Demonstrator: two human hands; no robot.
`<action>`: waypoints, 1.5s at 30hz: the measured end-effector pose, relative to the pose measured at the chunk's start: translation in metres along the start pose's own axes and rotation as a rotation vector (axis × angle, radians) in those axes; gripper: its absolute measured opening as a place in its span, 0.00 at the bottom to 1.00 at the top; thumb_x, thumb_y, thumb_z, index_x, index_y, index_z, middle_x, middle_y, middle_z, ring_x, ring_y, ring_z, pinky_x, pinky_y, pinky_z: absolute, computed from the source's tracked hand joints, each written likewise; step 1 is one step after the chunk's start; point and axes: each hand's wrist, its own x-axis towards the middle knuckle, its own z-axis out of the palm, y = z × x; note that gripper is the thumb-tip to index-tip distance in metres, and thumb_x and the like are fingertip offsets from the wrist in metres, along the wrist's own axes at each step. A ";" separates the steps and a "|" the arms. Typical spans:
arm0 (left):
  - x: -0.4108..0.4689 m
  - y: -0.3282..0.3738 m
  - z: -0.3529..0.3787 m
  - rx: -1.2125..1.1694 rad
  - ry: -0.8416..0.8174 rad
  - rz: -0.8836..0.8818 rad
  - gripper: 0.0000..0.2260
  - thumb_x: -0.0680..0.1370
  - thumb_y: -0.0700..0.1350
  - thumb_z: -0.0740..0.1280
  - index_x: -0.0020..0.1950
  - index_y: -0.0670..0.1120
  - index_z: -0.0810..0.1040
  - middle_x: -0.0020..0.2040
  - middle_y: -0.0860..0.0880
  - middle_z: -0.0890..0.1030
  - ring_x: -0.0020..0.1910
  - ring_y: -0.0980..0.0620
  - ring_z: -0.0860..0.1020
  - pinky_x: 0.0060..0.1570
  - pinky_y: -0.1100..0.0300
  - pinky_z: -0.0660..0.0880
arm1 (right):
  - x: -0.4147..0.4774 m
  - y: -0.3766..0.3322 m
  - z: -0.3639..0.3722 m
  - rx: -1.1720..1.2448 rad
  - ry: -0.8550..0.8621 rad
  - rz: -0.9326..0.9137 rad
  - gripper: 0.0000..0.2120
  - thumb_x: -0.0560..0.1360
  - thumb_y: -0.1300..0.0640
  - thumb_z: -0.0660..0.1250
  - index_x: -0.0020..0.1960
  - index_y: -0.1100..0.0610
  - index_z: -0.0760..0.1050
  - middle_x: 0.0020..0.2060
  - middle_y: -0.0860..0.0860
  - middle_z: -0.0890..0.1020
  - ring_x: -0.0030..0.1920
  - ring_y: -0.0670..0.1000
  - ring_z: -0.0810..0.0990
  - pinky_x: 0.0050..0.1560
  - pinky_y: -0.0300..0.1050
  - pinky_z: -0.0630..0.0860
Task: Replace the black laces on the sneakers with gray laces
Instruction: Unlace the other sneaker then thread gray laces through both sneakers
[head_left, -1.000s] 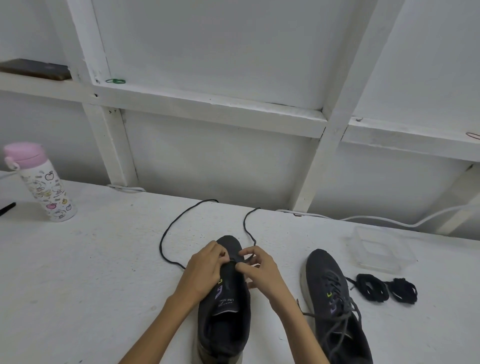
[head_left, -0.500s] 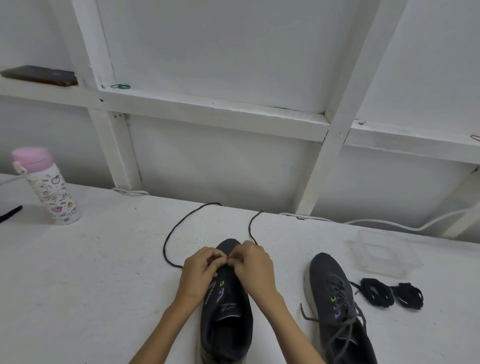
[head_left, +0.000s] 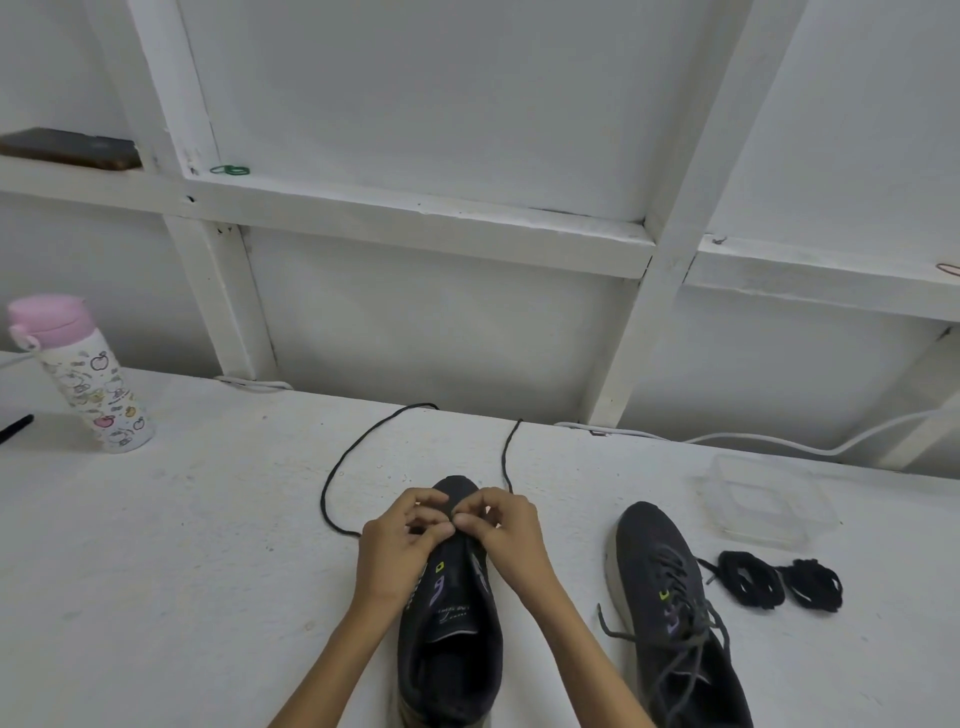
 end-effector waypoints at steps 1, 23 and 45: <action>0.000 0.001 0.000 -0.012 -0.003 0.001 0.13 0.71 0.38 0.75 0.50 0.53 0.79 0.37 0.58 0.84 0.40 0.61 0.81 0.40 0.72 0.75 | 0.000 0.000 -0.002 0.035 -0.021 0.004 0.05 0.71 0.65 0.71 0.42 0.56 0.84 0.38 0.50 0.85 0.37 0.41 0.78 0.41 0.33 0.72; 0.001 -0.005 0.002 -0.093 -0.257 0.072 0.16 0.73 0.45 0.75 0.60 0.54 0.80 0.53 0.59 0.83 0.56 0.59 0.80 0.59 0.63 0.75 | -0.001 -0.001 0.000 0.152 0.003 0.091 0.11 0.73 0.69 0.66 0.38 0.56 0.78 0.35 0.48 0.80 0.38 0.45 0.78 0.41 0.38 0.76; 0.009 -0.015 0.003 0.046 -0.240 0.012 0.11 0.70 0.51 0.77 0.51 0.57 0.83 0.48 0.62 0.84 0.51 0.62 0.81 0.54 0.66 0.76 | 0.072 -0.142 -0.049 0.893 -0.005 -0.153 0.10 0.78 0.73 0.58 0.43 0.62 0.73 0.28 0.49 0.77 0.26 0.46 0.72 0.28 0.35 0.70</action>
